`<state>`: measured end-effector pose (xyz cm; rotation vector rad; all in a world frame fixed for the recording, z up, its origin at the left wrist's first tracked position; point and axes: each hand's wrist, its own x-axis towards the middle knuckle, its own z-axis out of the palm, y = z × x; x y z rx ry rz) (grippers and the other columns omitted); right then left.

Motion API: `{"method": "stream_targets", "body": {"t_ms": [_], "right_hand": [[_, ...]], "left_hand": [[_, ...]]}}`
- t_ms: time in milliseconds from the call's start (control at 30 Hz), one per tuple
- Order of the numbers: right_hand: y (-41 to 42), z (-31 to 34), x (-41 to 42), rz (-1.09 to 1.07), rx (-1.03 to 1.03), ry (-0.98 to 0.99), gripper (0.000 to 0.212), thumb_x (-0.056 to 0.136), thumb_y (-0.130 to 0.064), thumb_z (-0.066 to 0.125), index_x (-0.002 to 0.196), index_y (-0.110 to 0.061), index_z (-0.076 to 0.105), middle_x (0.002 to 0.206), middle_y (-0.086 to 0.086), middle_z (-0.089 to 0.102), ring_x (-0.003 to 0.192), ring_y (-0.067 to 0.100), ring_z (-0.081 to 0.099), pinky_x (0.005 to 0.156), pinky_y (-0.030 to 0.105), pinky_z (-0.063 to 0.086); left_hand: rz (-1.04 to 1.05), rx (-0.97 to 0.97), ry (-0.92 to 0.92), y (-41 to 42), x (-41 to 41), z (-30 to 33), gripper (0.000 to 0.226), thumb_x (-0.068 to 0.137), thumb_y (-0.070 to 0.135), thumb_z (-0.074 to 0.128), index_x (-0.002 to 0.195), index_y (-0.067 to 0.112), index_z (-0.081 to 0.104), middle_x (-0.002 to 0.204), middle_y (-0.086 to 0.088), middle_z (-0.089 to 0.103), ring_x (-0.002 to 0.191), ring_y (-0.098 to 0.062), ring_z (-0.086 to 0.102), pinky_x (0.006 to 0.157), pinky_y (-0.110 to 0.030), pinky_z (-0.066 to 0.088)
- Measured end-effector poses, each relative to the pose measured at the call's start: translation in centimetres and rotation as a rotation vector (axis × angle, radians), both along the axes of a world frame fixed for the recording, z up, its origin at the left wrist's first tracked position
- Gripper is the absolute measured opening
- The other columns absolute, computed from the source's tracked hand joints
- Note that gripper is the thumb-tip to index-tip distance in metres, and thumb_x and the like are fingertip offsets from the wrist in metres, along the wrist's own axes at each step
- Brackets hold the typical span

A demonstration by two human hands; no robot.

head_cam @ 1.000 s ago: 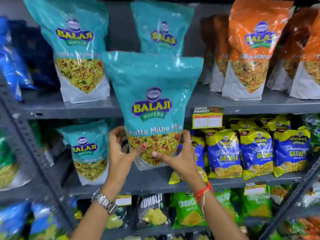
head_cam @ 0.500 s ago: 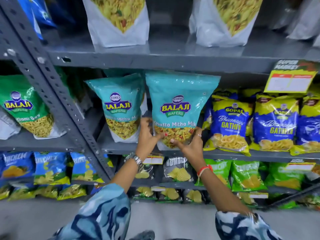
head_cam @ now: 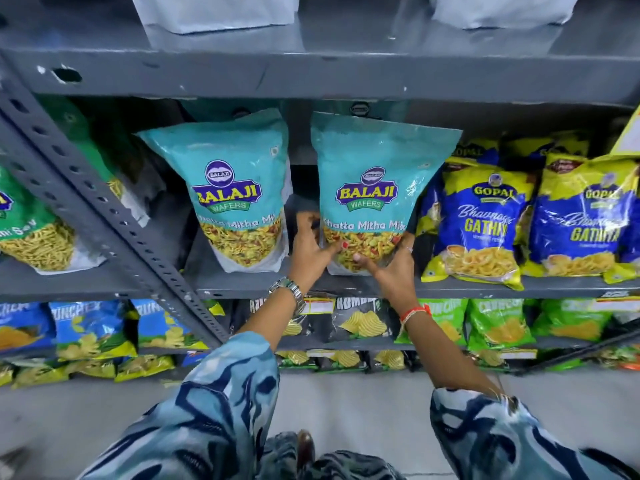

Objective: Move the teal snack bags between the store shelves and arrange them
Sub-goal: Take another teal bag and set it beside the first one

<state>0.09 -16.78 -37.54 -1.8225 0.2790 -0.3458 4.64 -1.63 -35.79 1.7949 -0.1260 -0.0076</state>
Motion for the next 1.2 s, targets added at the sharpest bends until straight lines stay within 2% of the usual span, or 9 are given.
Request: {"method": "stream_targets", "body": {"t_ms": [133, 267, 433, 667, 767, 833, 933, 1100, 1200], "right_hand": [[-0.5, -0.1, 0.5, 0.025, 0.011, -0.002, 0.084, 0.061, -0.023, 0.085, 0.123, -0.009, 0.03, 0.115, 0.002, 0.053, 0.108, 0.013, 0.053, 0.09, 0.022, 0.044], [-0.8, -0.4, 0.5, 0.044, 0.021, -0.012, 0.084, 0.062, -0.021, 0.085, 0.124, -0.007, 0.03, 0.116, 0.002, 0.053, 0.108, 0.013, 0.053, 0.082, 0.005, 0.043], [-1.1, -0.5, 0.4, 0.066, 0.059, -0.017, 0.086, 0.062, -0.02, 0.085, 0.127, -0.009, 0.029, 0.12, 0.002, 0.053, 0.11, 0.011, 0.053, 0.08, 0.0, 0.042], [-1.4, -0.1, 0.1, 0.084, 0.058, 0.002, 0.09, 0.059, -0.023, 0.086, 0.129, -0.011, 0.03, 0.122, 0.003, 0.054, 0.114, 0.016, 0.054, 0.091, 0.018, 0.046], [-1.9, 0.3, -0.4, 0.072, 0.088, -0.027, 0.089, 0.061, -0.024, 0.086, 0.131, -0.009, 0.033, 0.127, 0.005, 0.054, 0.117, 0.014, 0.053, 0.089, 0.009, 0.046], [-2.3, 0.8, -1.0, 0.03, 0.122, -0.074, 0.088, 0.062, -0.032, 0.084, 0.133, -0.01, 0.036, 0.133, 0.008, 0.054, 0.123, 0.014, 0.052, 0.101, 0.021, 0.045], [-2.7, 3.0, -2.2, -0.07, 0.161, -0.17, 0.072, 0.069, -0.027, 0.08, 0.127, -0.016, 0.039, 0.131, 0.003, 0.049, 0.125, 0.015, 0.046, 0.106, 0.03, 0.04], [-2.6, 9.4, -4.4, -0.191, 0.145, -0.397, 0.034, 0.079, -0.01, 0.068, 0.107, -0.019, 0.051, 0.108, -0.001, 0.058, 0.103, 0.008, 0.055, 0.083, 0.027, 0.052], [-2.5, 13.6, -5.2, -0.265, 0.145, -0.538, 0.021, 0.082, -0.004, 0.06, 0.094, -0.021, 0.057, 0.096, -0.003, 0.062, 0.092, 0.009, 0.057, 0.07, 0.024, 0.051]], "left_hand": [[-0.011, -0.003, -0.022, -0.1, 0.4, 0.0, 0.064, 0.068, 0.012, 0.079, 0.114, 0.005, 0.035, 0.116, -0.011, 0.052, 0.118, -0.035, 0.055, 0.099, -0.05, 0.048], [-0.007, -0.017, -0.042, 0.0, 0.0, 0.3, 0.074, 0.057, 0.039, 0.079, 0.11, 0.017, 0.033, 0.115, -0.007, 0.051, 0.118, -0.034, 0.055, 0.098, -0.045, 0.048], [0.0, 0.003, -0.04, -0.1, -0.1, 0.1, 0.066, 0.067, 0.013, 0.081, 0.112, 0.015, 0.032, 0.127, -0.02, 0.051, 0.118, -0.034, 0.055, 0.099, -0.053, 0.047], [-0.042, 0.047, -0.029, -0.1, 0.0, 0.4, 0.077, 0.068, 0.016, 0.08, 0.126, 0.003, 0.031, 0.133, -0.019, 0.047, 0.123, -0.033, 0.051, 0.1, -0.055, 0.046], [-0.051, 0.035, -0.048, 0.0, -0.3, 0.6, 0.082, 0.071, 0.012, 0.078, 0.134, 0.004, 0.027, 0.139, -0.017, 0.043, 0.13, -0.029, 0.045, 0.108, -0.048, 0.041], [0.0, 0.012, -0.103, 0.1, -0.9, 1.1, 0.083, 0.072, 0.014, 0.077, 0.138, 0.005, 0.027, 0.144, -0.017, 0.04, 0.134, -0.028, 0.04, 0.111, -0.044, 0.037], [0.143, -0.008, -0.267, 0.0, -2.2, 2.8, 0.069, 0.076, 0.011, 0.074, 0.133, 0.004, 0.037, 0.14, -0.018, 0.044, 0.13, -0.027, 0.044, 0.107, -0.036, 0.04], [0.22, 0.032, -0.543, -1.3, -4.8, 7.8, 0.042, 0.084, 0.018, 0.065, 0.121, 0.007, 0.05, 0.124, -0.007, 0.055, 0.115, -0.017, 0.052, 0.097, -0.021, 0.043], [0.175, 0.033, -0.696, -2.9, -6.1, 11.5, 0.035, 0.085, 0.02, 0.062, 0.118, 0.013, 0.052, 0.115, -0.001, 0.054, 0.104, -0.017, 0.056, 0.09, -0.03, 0.048]]}}
